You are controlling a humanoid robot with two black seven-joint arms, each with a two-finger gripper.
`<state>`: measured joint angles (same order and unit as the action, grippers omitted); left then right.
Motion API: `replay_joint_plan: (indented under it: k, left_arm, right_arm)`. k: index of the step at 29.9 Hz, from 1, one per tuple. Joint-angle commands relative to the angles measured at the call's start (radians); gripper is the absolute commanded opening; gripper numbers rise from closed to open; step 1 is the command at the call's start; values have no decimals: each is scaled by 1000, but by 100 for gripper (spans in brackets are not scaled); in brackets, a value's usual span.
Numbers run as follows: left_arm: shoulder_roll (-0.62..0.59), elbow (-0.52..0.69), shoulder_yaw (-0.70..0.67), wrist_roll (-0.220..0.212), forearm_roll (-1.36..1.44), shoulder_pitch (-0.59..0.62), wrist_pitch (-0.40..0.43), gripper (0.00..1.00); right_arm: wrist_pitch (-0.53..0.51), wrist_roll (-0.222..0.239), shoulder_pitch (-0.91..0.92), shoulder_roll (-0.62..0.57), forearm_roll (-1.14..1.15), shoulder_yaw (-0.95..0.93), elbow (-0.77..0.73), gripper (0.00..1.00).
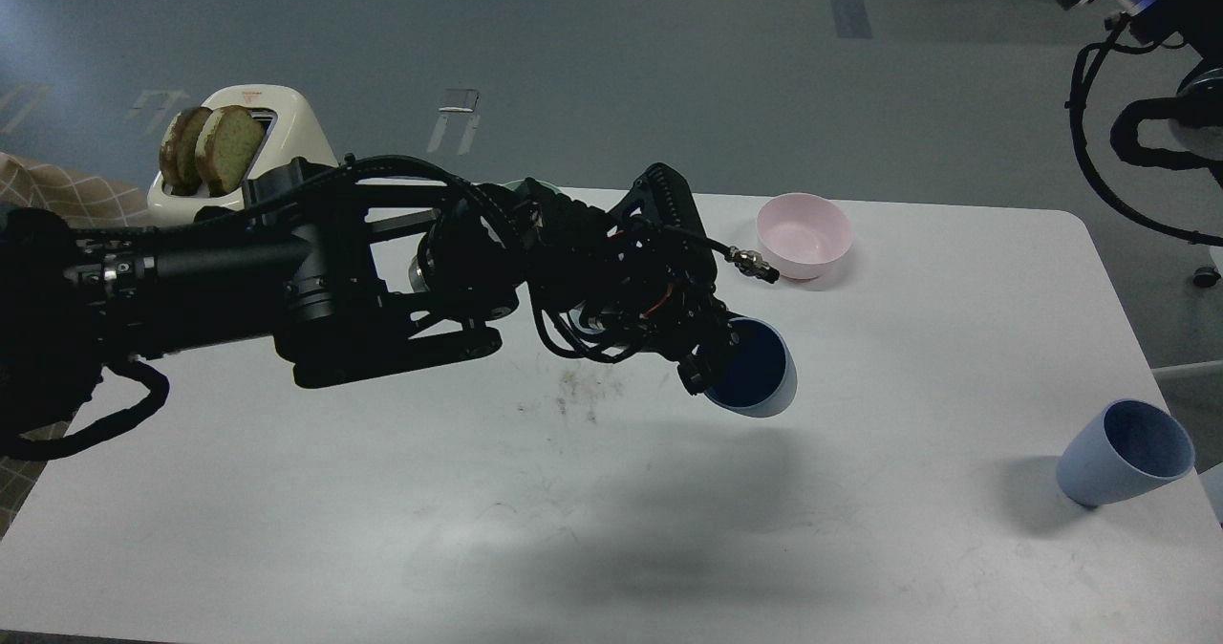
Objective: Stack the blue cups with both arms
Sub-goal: 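Carry the blue cup toward the table center with the left gripper, then set the blue cup upright on the table and open the left gripper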
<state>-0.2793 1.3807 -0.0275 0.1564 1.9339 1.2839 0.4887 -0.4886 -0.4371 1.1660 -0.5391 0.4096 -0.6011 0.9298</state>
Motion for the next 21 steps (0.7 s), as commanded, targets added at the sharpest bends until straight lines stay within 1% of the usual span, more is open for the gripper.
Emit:
replay_joint_plan:
  k: [1, 4, 6, 11, 19, 21]
  left_arm:
    - [67, -66, 58, 3, 0, 25, 0, 0]
    - [115, -135, 89, 14, -3, 38, 0, 0]
    - [124, -156, 92, 23, -4, 37, 0, 0]
    - [114, -161, 136, 48, -12, 35, 0, 0]
    - [121, -153, 133, 52, -36, 31, 0, 0]
    - [124, -153, 132, 71, -75, 37, 0, 0]
  right_arm:
    - [0, 0, 0, 4, 0, 12, 1, 100]
    - [0, 0, 1, 4, 0, 12, 1, 100]
    - [0, 0, 0, 4, 0, 14, 1, 100]
    - [0, 0, -3, -1, 0, 14, 1, 100]
    - [0, 0, -5, 2, 0, 14, 1, 100]
    - [0, 0, -5, 2, 0, 15, 1, 100]
